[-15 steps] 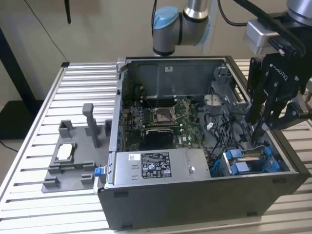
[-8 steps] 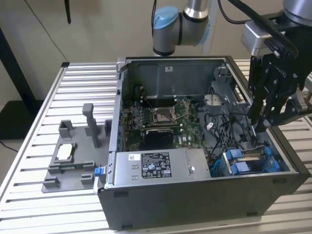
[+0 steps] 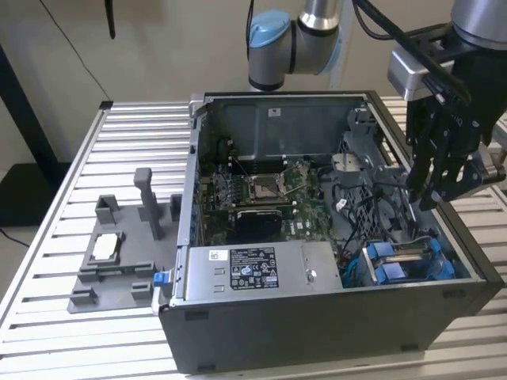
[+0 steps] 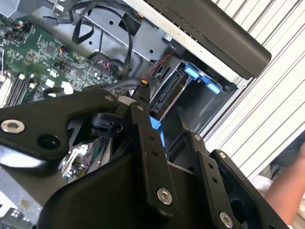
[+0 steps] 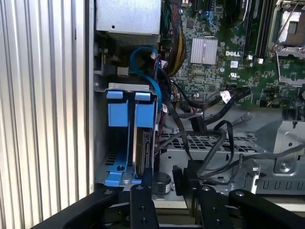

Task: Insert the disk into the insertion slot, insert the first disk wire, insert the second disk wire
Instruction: 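Insert the first disk wire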

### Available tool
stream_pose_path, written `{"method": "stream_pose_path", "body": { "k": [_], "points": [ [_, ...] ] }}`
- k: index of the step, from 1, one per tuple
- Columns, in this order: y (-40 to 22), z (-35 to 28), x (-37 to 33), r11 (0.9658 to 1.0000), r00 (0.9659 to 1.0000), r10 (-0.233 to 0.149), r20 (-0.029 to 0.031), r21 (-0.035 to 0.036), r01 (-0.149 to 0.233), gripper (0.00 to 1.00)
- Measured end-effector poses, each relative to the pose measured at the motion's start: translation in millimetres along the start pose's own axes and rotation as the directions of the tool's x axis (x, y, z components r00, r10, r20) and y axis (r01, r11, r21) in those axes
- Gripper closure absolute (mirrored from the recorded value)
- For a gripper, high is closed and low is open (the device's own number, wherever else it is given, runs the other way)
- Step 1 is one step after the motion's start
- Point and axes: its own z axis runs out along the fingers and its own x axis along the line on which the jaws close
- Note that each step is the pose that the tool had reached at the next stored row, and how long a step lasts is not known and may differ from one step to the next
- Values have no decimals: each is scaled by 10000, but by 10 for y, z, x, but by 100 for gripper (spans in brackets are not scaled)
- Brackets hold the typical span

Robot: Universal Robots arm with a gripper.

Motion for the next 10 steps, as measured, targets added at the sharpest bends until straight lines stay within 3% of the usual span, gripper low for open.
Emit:
{"method": "stream_pose_path", "body": {
  "k": [1, 7, 10],
  "points": [
    [1, 4, 0, 10000, 10000, -6, 17, 18, 6, 60],
    [-7, -57, -2, 10000, 9996, 3, 286, 37, -5, 60],
    [1, -20, -1, 10000, 9995, -15, 322, 38, 14, 60]
  ]
}}
